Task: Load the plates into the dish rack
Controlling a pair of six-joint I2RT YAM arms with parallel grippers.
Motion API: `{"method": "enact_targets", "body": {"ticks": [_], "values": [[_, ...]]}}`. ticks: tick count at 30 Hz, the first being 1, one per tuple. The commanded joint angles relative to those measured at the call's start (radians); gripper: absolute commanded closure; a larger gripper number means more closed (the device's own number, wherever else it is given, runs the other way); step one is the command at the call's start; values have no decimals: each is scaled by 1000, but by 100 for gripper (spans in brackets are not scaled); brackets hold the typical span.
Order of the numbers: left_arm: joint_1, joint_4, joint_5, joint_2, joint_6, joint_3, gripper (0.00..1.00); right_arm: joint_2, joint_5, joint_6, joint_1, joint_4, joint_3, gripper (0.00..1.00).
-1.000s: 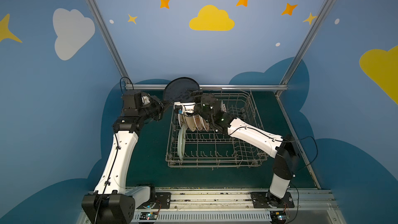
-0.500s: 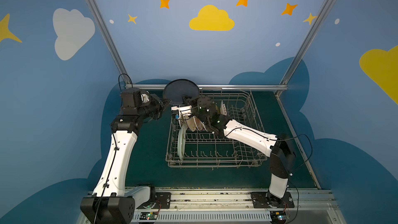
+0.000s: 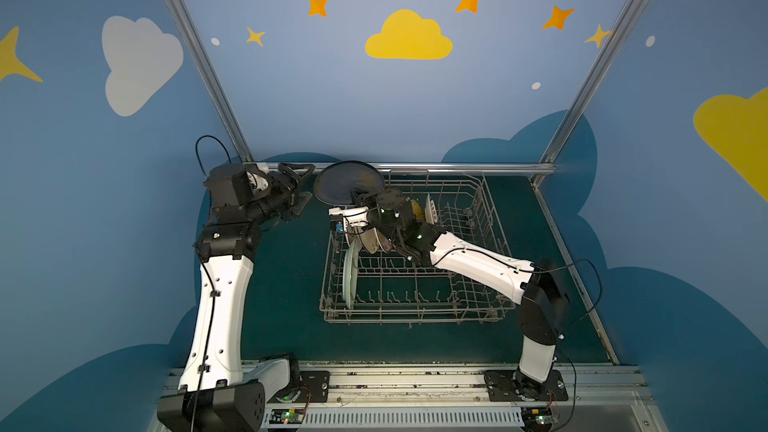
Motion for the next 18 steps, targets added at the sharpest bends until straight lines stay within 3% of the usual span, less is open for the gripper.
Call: {"method": "enact_targets", "body": {"ticks": [1, 8, 11, 14, 16, 18], "values": [[39, 85, 63, -42, 29, 40, 2, -76, 55, 101, 7, 44, 107, 100], [50, 167, 152, -118, 119, -10, 0, -147, 93, 313, 14, -139, 160, 100], [31, 99, 148, -170, 277, -25, 0, -191, 129, 475, 22, -195, 174, 100], [-14, -6, 86, -207, 462, -42, 0, -223, 174, 686, 27, -384, 258, 100], [-35, -12, 95, -221, 517, -79, 0, -268, 168, 761, 33, -450, 250, 100], [-64, -2, 110, -238, 561, -124, 0, -330, 140, 921, 28, -531, 234, 100]]}}
